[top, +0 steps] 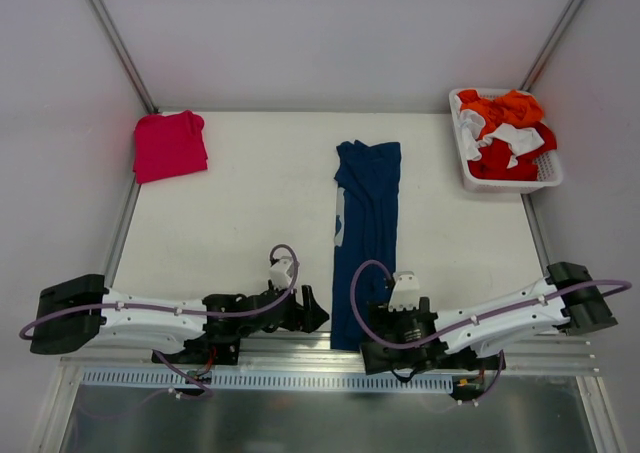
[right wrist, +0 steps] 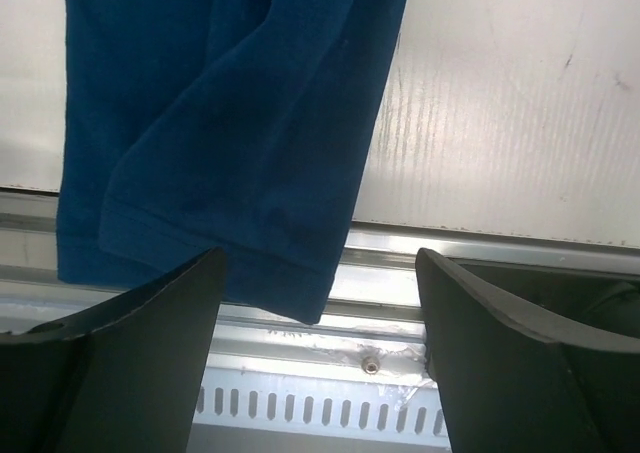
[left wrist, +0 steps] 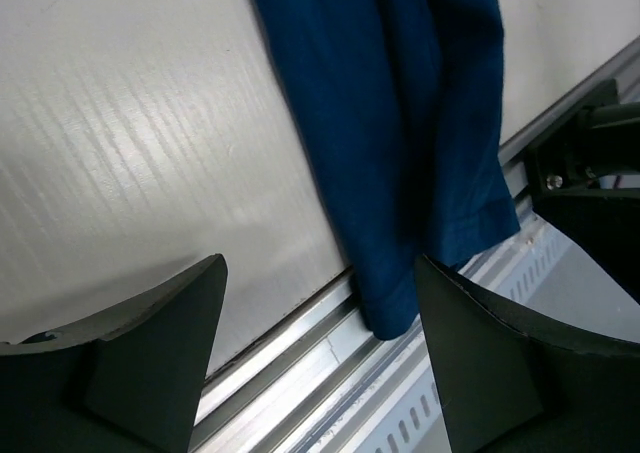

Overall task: Fold and stack the t-shirts
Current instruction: Rotate the tshirt 90 degrees, then grab the bottom of the folded rectangular tshirt with both arms

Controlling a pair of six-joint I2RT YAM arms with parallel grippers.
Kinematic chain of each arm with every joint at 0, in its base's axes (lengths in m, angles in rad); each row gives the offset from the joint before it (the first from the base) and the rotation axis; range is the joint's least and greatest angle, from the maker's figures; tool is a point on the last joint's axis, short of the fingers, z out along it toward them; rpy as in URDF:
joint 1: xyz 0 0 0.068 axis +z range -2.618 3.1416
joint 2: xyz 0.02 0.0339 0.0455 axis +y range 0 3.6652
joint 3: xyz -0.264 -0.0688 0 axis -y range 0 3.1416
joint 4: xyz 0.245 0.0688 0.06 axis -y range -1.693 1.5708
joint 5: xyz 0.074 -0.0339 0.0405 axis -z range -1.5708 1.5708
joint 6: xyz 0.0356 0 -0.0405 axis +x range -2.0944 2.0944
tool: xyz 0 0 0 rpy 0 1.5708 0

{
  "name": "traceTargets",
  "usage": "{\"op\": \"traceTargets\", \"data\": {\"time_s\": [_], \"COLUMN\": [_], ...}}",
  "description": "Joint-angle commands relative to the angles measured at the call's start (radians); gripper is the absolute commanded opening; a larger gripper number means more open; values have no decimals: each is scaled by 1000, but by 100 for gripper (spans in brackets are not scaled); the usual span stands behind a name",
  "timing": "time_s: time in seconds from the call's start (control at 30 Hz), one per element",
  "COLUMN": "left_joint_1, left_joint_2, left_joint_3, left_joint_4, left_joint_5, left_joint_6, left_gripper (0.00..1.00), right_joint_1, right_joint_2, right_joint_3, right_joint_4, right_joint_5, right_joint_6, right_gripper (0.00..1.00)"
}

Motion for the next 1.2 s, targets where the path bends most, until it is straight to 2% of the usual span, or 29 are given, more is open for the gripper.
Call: {"op": "traceTargets", "data": {"time_s": [0.0,0.13,0.17,0.23,0.4,0.5,0.7,1.0,1.13,1.17], "left_joint_1": [8,8,8,8,8,3,-32,-46,-47,-49], "left_joint_2": [-29,13,27,82,283,394,442,448,402,379], "left_joint_3": [-58,-43,-52,-55,-102,-116,-109,-101,-89,-83], "left_joint_4": [294,355,440,513,851,932,898,857,779,704], "left_joint_5": [68,109,124,164,258,269,233,239,244,243], "left_joint_6": [-2,26,27,20,-88,-145,-195,-201,-203,-195], "left_gripper": [76,77,77,77,77,75,74,74,73,73], "right_joint_1": [4,-6,-8,-12,-23,-32,-31,-28,-28,-28], "right_joint_2": [-49,-14,12,36,54,43,42,115,141,139], "right_joint_3": [-19,-10,-4,4,-8,-28,-77,-177,-174,-171], "right_joint_4": [62,60,60,60,62,60,77,371,401,399], "right_joint_5": [35,29,27,23,-5,-29,-97,-148,-129,-129], "right_joint_6": [34,28,30,36,83,96,137,126,111,109], "right_gripper": [80,77,76,74,71,72,72,70,70,70]}}
